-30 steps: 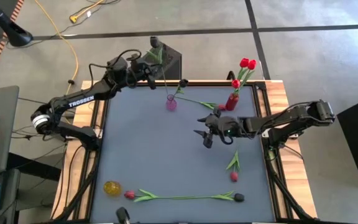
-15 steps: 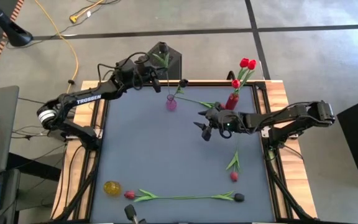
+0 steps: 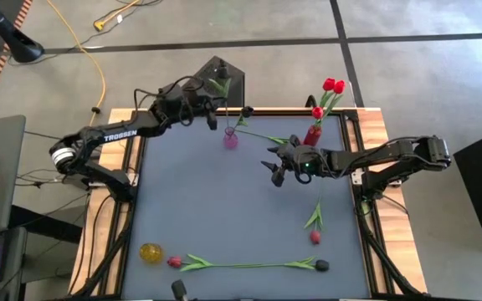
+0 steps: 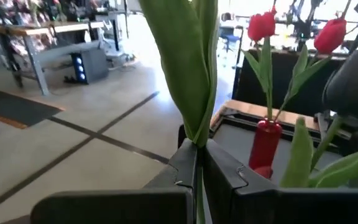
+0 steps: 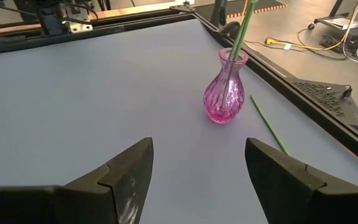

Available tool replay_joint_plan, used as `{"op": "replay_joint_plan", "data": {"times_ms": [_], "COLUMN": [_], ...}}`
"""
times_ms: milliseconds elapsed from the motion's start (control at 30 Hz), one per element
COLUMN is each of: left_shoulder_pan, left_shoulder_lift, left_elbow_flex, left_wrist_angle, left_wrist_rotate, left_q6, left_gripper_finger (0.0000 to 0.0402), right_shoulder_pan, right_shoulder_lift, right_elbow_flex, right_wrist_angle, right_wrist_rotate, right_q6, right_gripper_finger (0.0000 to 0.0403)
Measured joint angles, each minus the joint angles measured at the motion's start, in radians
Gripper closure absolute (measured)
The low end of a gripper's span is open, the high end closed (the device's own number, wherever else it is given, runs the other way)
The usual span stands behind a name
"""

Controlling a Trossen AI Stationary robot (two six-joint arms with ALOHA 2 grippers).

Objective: Sort flowers into vase by color
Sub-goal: Put the top black flower into the violet vase

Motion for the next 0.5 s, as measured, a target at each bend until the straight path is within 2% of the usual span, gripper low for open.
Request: {"op": "replay_joint_plan", "data": {"times_ms": [167,500], "left_shoulder_pan": [0.013,-0.013], "left_shoulder_lift": [0.0,0.0], "left_elbow_flex": [-0.108,-0.133], "left_wrist_angle": [0.161,0.149], "left_wrist_rotate": [0.011,0.054], "left_q6": [-0.052,-0.01], "left_gripper_finger": [0.0401,0.0401], "right_shoulder_pan": [0.0,0.0], "right_shoulder_lift": [0.0,0.0], "right_elbow_flex": [0.0,0.0], "right_wrist_angle": [0.0,0.0], "right_wrist_rotate": [0.0,0.0], "right_q6": [0.0,0.001], "right_gripper_finger": [0.0121,0.0121]}}
